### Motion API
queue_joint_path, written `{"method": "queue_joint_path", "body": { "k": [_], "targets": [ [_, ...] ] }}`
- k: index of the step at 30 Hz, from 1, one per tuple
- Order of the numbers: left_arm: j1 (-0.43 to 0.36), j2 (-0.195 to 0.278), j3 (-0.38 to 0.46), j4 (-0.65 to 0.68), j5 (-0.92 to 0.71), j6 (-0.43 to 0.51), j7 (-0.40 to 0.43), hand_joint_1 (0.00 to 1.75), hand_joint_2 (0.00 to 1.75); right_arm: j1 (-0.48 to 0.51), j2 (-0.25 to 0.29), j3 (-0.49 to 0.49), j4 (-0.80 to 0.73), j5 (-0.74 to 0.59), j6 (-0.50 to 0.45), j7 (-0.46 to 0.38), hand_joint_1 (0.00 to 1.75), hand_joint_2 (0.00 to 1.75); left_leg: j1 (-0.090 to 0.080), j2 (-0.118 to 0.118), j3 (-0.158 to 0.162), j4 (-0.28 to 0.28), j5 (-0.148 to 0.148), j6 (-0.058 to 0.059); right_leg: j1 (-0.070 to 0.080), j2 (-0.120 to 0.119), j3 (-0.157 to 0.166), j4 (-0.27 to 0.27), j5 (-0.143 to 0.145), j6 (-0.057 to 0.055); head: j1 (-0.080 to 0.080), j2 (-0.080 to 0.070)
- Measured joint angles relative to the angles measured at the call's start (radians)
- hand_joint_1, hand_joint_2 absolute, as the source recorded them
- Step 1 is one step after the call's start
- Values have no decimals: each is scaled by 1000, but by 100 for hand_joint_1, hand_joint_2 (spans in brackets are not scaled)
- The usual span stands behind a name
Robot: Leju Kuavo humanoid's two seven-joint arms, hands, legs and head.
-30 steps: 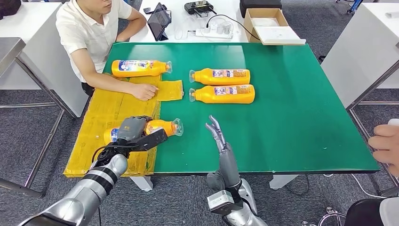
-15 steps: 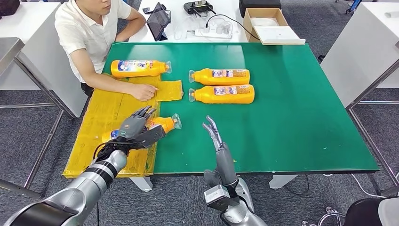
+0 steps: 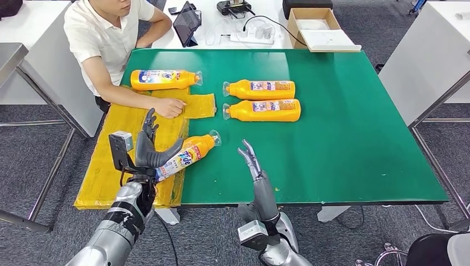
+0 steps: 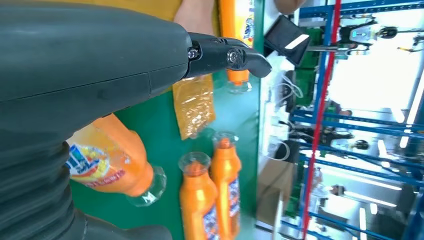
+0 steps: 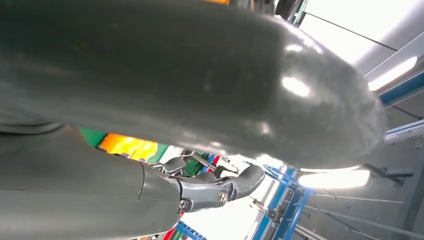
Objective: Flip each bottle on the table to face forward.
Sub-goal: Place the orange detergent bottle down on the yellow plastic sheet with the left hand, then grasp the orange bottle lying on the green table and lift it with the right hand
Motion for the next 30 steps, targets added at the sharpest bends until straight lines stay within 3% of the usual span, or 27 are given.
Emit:
{"method": "queue_joint_path", "body": {
  "k": [7, 17, 27, 30],
  "targets": [
    [67, 10, 0, -137, 49, 26, -21, 0, 175, 4, -11, 0, 2, 0, -7, 0, 0, 0, 0, 0, -1, 0, 0, 0, 0, 0, 0, 0, 0, 0, 0, 0],
    [177, 43, -2, -414, 17, 232, -106, 0, 175, 13, -24, 0, 2, 9, -11, 0, 0, 0, 0, 0, -2, 0, 0, 0, 0, 0, -2, 0, 0, 0, 0, 0],
    [271, 58, -32, -655, 17, 274, -124, 0, 175, 21, -34, 0, 2, 14, -22, 0, 0, 0, 0, 0, -3, 0, 0, 0, 0, 0, -3, 0, 0, 0, 0, 0],
    [304, 60, -73, -708, 48, 235, -95, 0, 175, 25, -38, 0, 2, 21, -39, 0, 0, 131, 0, 0, -3, 0, 0, 0, 0, 0, -3, 0, 0, 0, 0, 0]
  ]
}}
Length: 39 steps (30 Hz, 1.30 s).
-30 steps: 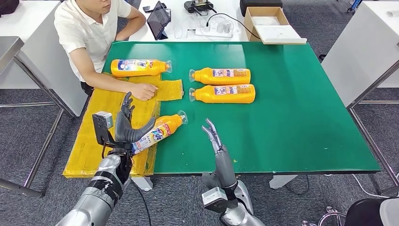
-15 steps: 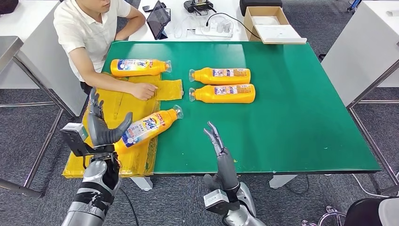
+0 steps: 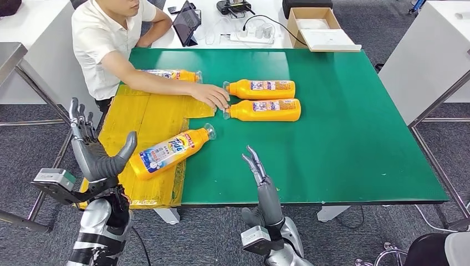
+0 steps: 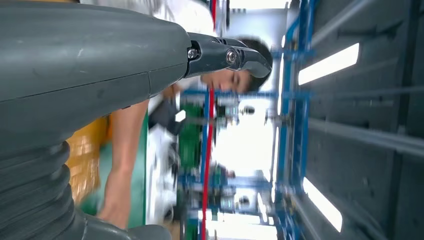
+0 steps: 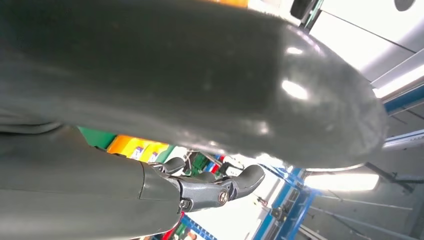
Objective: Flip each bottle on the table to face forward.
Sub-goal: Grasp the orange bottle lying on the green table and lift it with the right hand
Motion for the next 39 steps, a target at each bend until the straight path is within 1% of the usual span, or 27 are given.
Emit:
{"method": "queue_joint_path", "body": {
  "k": [1, 4, 8, 11, 15, 19, 23, 26, 31, 35, 39],
  "targets": [
    [12, 0, -16, -12, 14, -15, 11, 0, 175, 2, -2, 0, -1, 6, -12, 0, 0, 175, 0, 0, 0, 0, 0, 0, 0, 0, 0, 0, 0, 0, 0, 0],
    [51, 0, -69, -37, 57, -51, 40, 0, 175, 11, -9, -2, -6, 26, -59, 0, 0, 175, 0, 0, 0, 0, 0, 0, 0, 0, 0, 0, 0, 0, 0, 0],
    [106, 1, -135, -50, 72, -67, 57, 0, 175, 26, -25, -35, -10, 70, -117, 0, 0, 175, 0, 0, 0, 0, -1, 0, 0, 0, 0, 0, 0, 0, 0, 0],
    [157, 4, -181, -51, 63, -69, 62, 0, 175, 34, -47, -113, -1, 165, -140, 2, 0, 175, -1, 0, 0, 0, -1, 0, 0, 0, 0, -1, 0, 0, 0, 0],
    [209, 10, -222, -60, 46, -60, 57, 0, 175, 28, -80, -256, 37, 296, -131, 11, 0, 175, -1, 0, -1, 0, -1, 0, -1, 0, 0, -1, 0, 0, 0, 0],
    [237, 14, -246, -79, 35, -52, 52, 0, 175, -5, -112, -370, 100, 364, -120, 41, 0, 175, -1, 0, -1, 0, -1, 0, -1, 0, 0, -1, 0, 0, 0, 0],
    [251, 16, -265, -90, 31, -55, 52, 0, 175, -53, -139, -436, 183, 404, -96, 84, 0, 175, -1, 0, -1, 0, -1, 0, -1, 0, 0, -1, 0, 0, 0, 0],
    [254, 17, -278, -92, 30, -62, 52, 0, 175, -92, -151, -456, 263, 434, -69, 110, 0, 175, -1, 0, -1, 0, -1, 0, 0, 0, 0, 0, 0, 0, 0, 0],
    [254, 18, -295, -92, 29, -76, 58, 0, 175, -151, -159, -459, 399, 481, -27, 131, 0, 175, -1, 0, -1, 0, -1, 0, 0, 0, 0, 0, 0, 0, 0, 0],
    [242, 18, -307, -92, 29, -88, 71, 0, 175, -203, -157, -458, 495, 494, 16, 137, 0, 175, -1, 0, -1, 0, -1, 0, 0, 0, 0, 0, 0, 0, 0, 0],
    [230, 18, -315, -92, 30, -91, 74, 0, 175, -240, -146, -456, 564, 496, 35, 137, 0, 175, -1, 0, -1, 0, -1, 0, 0, 0, 0, 0, 0, 0, 0, 0]
  ]
}}
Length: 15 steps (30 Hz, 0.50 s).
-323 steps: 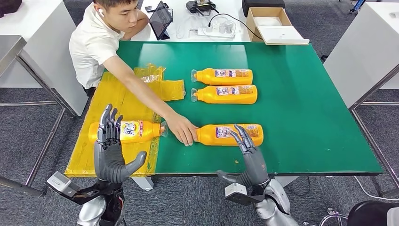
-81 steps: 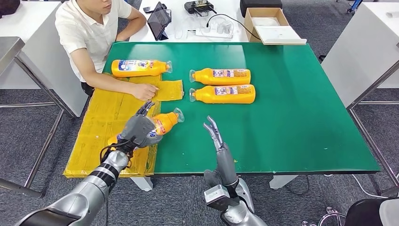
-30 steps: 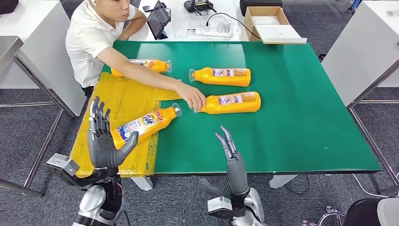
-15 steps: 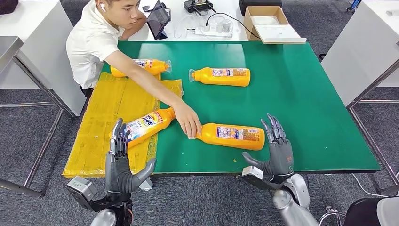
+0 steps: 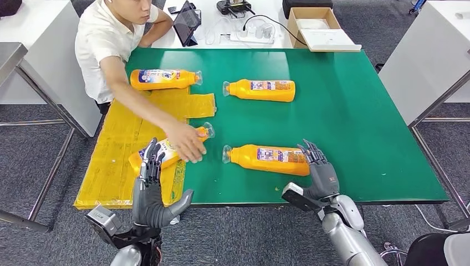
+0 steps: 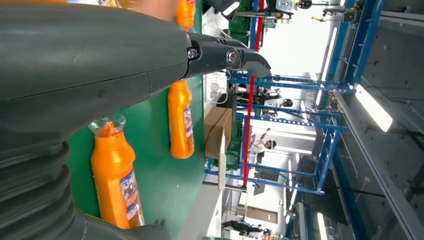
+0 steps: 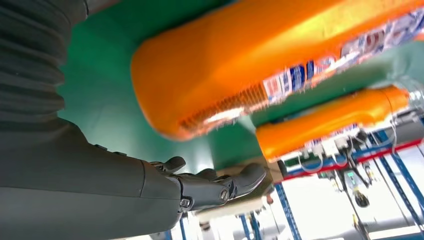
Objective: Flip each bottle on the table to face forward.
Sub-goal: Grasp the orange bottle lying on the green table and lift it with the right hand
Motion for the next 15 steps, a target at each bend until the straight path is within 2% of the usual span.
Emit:
{"method": "queue_joint_path", "body": {
  "k": [15],
  "targets": [
    [-32, 0, -25, 0, 0, -19, 10, 0, 175, -85, 20, 62, 137, 84, -21, 36, 0, 175, 0, 0, 0, 0, 0, 0, 0, 0, 0, 0, 0, 0, 0, 0]
  ]
}}
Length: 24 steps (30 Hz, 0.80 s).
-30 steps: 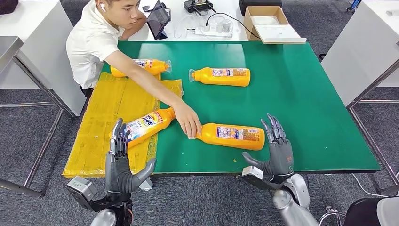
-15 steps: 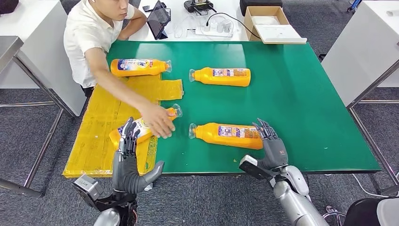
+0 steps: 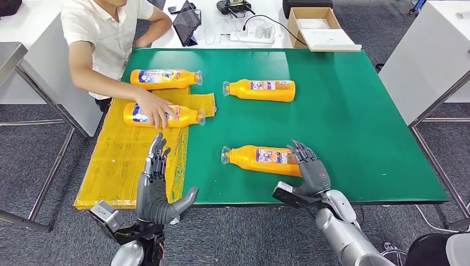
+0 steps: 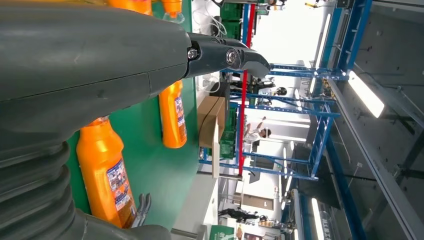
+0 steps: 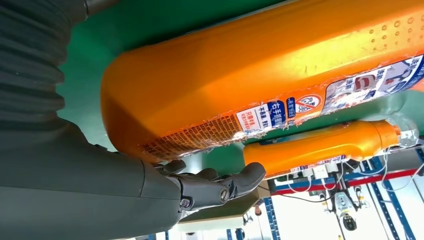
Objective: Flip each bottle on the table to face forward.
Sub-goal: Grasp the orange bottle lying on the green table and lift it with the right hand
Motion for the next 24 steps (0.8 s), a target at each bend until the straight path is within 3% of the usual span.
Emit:
{"method": "queue_joint_path", "body": {
  "k": [9, 17, 24],
  "targets": [
    [-7, 1, -10, 0, 5, -31, 15, 0, 175, -37, -4, 32, 23, 53, 36, 75, 0, 175, 0, 0, 0, 0, 0, 0, 0, 0, 0, 0, 0, 0, 0, 0],
    [-25, 17, -14, 3, -19, -103, 77, 0, 175, -116, -31, 94, 54, 121, 209, 233, 0, 175, 0, 1, 2, 0, 0, 0, 0, 0, 1, 0, 0, 0, 0, 0],
    [-48, 28, -21, 23, -43, -139, 90, 0, 175, -210, -50, 140, 121, 126, 446, 357, 0, 175, 0, 1, 9, 0, 0, 0, 0, 0, 7, -1, 0, 0, 0, 0]
  ]
}}
